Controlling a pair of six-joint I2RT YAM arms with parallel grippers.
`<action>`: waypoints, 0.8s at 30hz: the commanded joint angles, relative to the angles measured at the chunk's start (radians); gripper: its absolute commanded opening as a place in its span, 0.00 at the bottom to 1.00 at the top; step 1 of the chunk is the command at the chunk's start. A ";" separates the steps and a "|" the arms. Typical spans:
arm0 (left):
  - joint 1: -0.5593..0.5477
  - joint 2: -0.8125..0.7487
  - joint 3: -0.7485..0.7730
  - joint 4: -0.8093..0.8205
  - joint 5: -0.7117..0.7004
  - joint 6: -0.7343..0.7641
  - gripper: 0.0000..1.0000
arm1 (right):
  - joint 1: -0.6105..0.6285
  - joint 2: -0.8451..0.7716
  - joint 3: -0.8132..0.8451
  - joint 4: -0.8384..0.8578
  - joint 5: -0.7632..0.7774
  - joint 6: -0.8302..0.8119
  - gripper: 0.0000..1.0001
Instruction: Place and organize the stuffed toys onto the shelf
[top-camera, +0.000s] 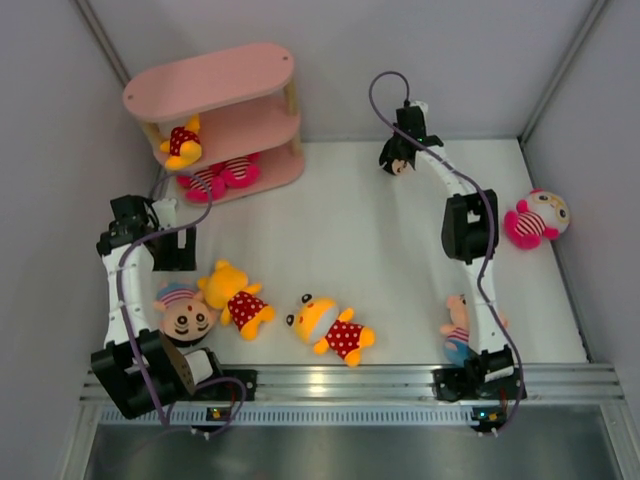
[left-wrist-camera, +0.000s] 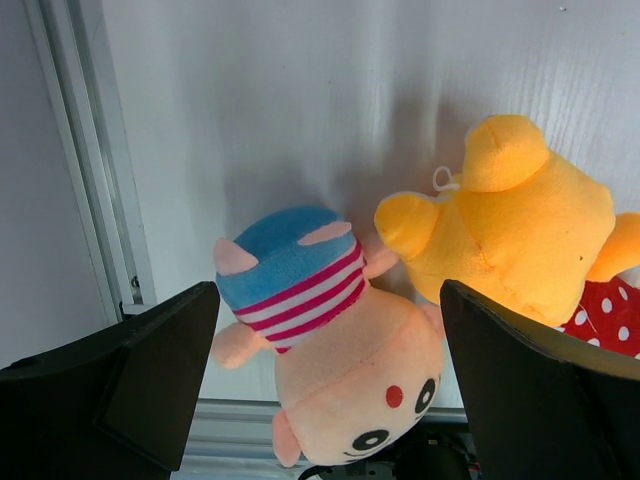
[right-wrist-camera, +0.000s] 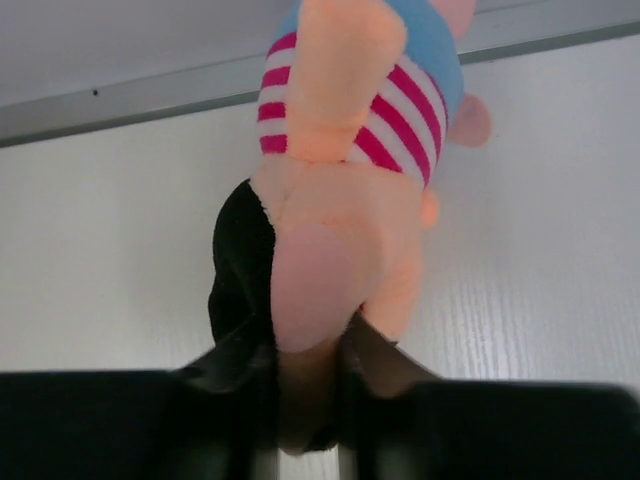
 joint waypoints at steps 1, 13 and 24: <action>0.004 -0.011 0.042 0.030 0.033 -0.031 0.98 | -0.008 0.035 0.032 -0.026 0.024 -0.022 0.00; -0.029 -0.033 0.143 -0.082 0.641 0.126 0.92 | 0.097 -1.017 -1.075 0.456 -0.830 -0.745 0.00; -0.207 -0.167 0.308 -0.077 1.033 0.334 0.98 | 0.462 -1.193 -0.892 -0.239 -1.041 -1.199 0.01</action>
